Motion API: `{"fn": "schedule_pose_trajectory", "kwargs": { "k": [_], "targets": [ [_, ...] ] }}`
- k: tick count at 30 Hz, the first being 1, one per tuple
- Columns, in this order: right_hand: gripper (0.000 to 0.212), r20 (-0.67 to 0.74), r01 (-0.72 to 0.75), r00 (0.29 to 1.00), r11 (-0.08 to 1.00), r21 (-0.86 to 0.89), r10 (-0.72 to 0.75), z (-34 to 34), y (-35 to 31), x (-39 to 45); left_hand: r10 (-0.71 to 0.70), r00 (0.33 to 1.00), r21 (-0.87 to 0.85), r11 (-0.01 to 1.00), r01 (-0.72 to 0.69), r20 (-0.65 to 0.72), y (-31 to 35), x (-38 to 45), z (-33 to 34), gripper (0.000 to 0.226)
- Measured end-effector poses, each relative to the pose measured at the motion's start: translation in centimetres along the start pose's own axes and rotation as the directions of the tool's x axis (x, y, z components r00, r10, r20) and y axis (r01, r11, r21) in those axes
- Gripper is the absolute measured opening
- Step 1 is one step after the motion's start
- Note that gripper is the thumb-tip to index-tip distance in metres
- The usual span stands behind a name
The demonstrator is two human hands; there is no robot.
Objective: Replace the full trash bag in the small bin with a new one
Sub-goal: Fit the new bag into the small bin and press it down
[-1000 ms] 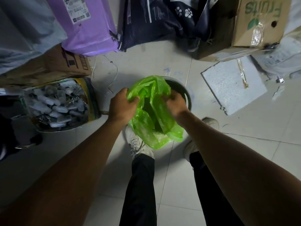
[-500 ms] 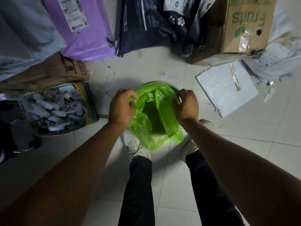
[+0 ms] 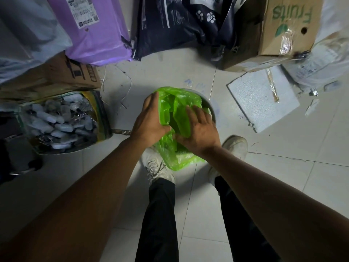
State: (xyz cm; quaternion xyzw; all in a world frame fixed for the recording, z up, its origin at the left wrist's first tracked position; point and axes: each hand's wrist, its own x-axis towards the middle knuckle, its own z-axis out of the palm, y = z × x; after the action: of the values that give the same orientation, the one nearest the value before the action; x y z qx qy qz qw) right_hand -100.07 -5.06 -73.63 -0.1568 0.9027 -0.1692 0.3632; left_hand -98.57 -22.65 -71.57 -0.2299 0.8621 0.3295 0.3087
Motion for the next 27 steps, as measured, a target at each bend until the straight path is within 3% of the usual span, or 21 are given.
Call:
{"fn": "schedule_pose_trajectory", "kwargs": {
  "k": [3, 5, 9, 11, 15, 17, 21, 27],
  "targets": [
    [0.105, 0.162, -0.023, 0.986, 0.989, -0.145, 0.047, 0.4, 0.3, 0.2, 0.000, 1.000, -0.036, 0.999, 0.001, 0.025, -0.2, 0.1, 0.3, 0.117],
    [0.095, 0.209, -0.044, 0.973, 0.971, -0.233, 0.094, 0.4, 0.7, 0.2, 0.030, 1.000, 0.008, 1.000, -0.030, 0.008, -0.6, 0.1, 0.3, 0.112],
    [0.054, 0.053, -0.119, 0.991, 0.990, -0.072, 0.123, -0.7, 1.7, -0.2, 0.067, 0.997, 0.118, 0.991, -0.061, -0.041, -1.6, 0.0, 0.1, 0.100],
    [0.045, -0.059, -0.106, 0.992, 0.994, 0.030, 0.108, -1.2, 2.1, -0.4, 0.061, 0.991, 0.143, 0.989, -0.044, -0.115, -1.9, -0.3, 0.0, 0.082],
    [0.021, -0.277, -0.147, 0.930, 0.933, 0.327, 0.244, -2.0, 2.7, -0.1, 0.054, 0.973, 0.118, 0.993, -0.027, -0.227, -2.0, -0.7, 0.3, 0.044],
    [0.014, -0.311, -0.204, 0.895, 0.914, 0.351, 0.319, -2.4, 3.1, 0.5, 0.063, 0.970, 0.082, 0.996, -0.044, -0.236, -2.0, -0.6, 0.4, 0.034],
    [0.033, -0.253, -0.245, 0.909, 0.917, 0.316, 0.330, -2.7, 3.5, 0.8, 0.054, 0.967, 0.047, 0.998, -0.043, -0.250, -1.8, 0.1, 0.4, 0.033],
    [0.056, -0.266, -0.180, 0.928, 0.938, 0.297, 0.263, -3.0, 3.9, 1.1, -0.038, 0.986, 0.033, 0.999, 0.044, -0.163, -1.3, 0.9, 0.4, 0.071]
  ]
}}
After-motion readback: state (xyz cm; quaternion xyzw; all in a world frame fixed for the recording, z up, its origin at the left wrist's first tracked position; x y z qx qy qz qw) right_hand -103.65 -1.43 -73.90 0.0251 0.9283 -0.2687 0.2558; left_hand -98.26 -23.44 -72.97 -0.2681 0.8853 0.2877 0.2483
